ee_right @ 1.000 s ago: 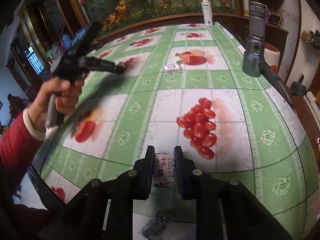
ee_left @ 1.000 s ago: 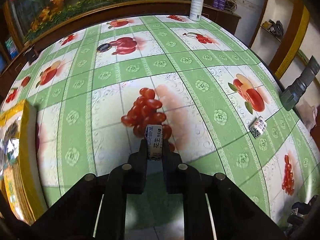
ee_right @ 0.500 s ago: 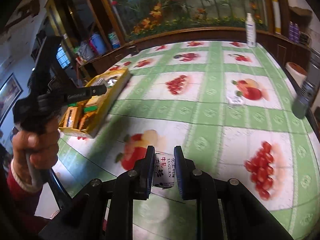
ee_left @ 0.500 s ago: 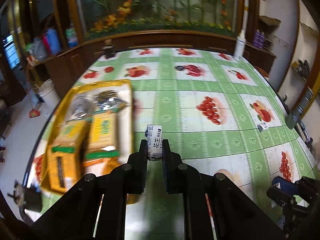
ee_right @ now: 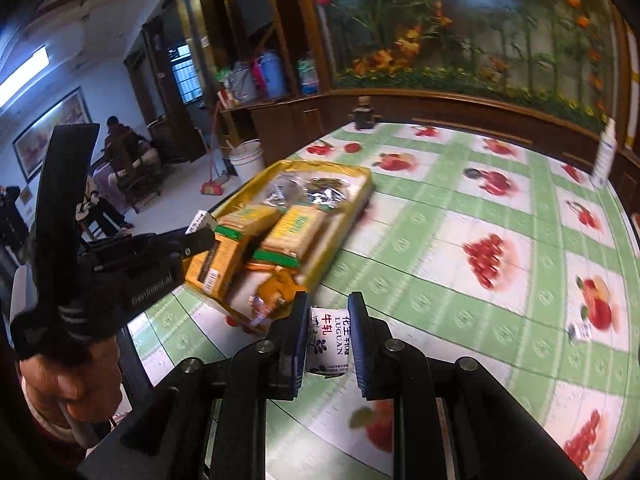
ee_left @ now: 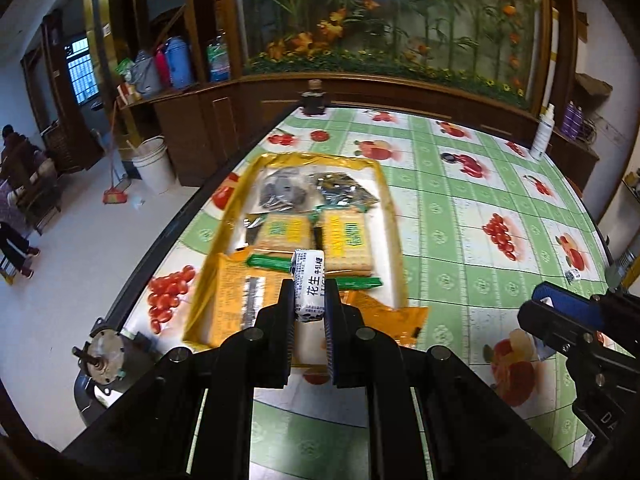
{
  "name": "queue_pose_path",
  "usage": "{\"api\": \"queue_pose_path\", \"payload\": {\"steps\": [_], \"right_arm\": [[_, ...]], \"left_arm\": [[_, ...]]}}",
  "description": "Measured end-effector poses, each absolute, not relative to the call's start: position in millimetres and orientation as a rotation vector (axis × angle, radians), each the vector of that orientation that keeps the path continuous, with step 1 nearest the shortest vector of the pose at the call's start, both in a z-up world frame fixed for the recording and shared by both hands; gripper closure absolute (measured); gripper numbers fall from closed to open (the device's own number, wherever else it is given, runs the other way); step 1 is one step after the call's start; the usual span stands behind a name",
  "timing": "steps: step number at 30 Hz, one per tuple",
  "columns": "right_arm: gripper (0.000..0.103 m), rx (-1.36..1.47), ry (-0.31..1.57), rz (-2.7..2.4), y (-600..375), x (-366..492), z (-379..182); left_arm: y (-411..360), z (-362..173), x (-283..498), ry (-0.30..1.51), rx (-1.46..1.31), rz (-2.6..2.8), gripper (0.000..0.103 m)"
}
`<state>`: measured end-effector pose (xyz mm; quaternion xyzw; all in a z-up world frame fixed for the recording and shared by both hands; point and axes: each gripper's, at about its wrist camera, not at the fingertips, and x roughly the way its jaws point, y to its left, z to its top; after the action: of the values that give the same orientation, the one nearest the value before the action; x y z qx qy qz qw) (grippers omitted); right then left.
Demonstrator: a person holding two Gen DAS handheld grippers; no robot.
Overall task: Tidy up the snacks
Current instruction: 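Carry peanut roll in left tool over tray while right tool carries nougat packet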
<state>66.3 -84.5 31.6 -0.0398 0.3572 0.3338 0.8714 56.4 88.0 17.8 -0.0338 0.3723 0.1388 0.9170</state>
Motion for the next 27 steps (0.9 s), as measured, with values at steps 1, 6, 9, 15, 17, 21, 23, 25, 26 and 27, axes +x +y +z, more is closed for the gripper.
{"api": "queue_pose_path", "payload": {"steps": [1, 6, 9, 15, 17, 21, 23, 25, 26, 27], "right_arm": [[0.083, -0.091, 0.745, 0.707, -78, 66, 32], [0.083, -0.13, 0.739, 0.743, -43, 69, 34], [0.083, -0.15, 0.735, 0.751, -29, 71, 34], [0.083, -0.153, 0.725, 0.762, -11, 74, 35], [0.083, -0.143, 0.727, 0.766, -7, 77, 35], [0.083, -0.132, 0.736, 0.77, -2, 81, 32], [0.083, -0.13, 0.732, 0.769, 0, 81, 32], [0.083, -0.125, 0.732, 0.769, 0, 82, 33], [0.083, -0.122, 0.73, 0.767, 0, 82, 33], [0.083, -0.12, 0.73, 0.767, 0, 83, 34]], "left_arm": [[94, 18, 53, 0.765, -0.075, 0.293, 0.092], [113, 18, 46, 0.761, -0.098, 0.322, 0.092], [122, 17, 43, 0.761, -0.114, 0.337, 0.092], [135, 16, 41, 0.762, -0.138, 0.352, 0.092], [138, 15, 41, 0.765, -0.145, 0.353, 0.092], [141, 13, 42, 0.77, -0.152, 0.354, 0.092], [141, 14, 42, 0.768, -0.155, 0.355, 0.092], [141, 14, 42, 0.766, -0.157, 0.354, 0.092], [141, 14, 42, 0.764, -0.157, 0.356, 0.092], [142, 14, 42, 0.762, -0.156, 0.358, 0.092]]}}
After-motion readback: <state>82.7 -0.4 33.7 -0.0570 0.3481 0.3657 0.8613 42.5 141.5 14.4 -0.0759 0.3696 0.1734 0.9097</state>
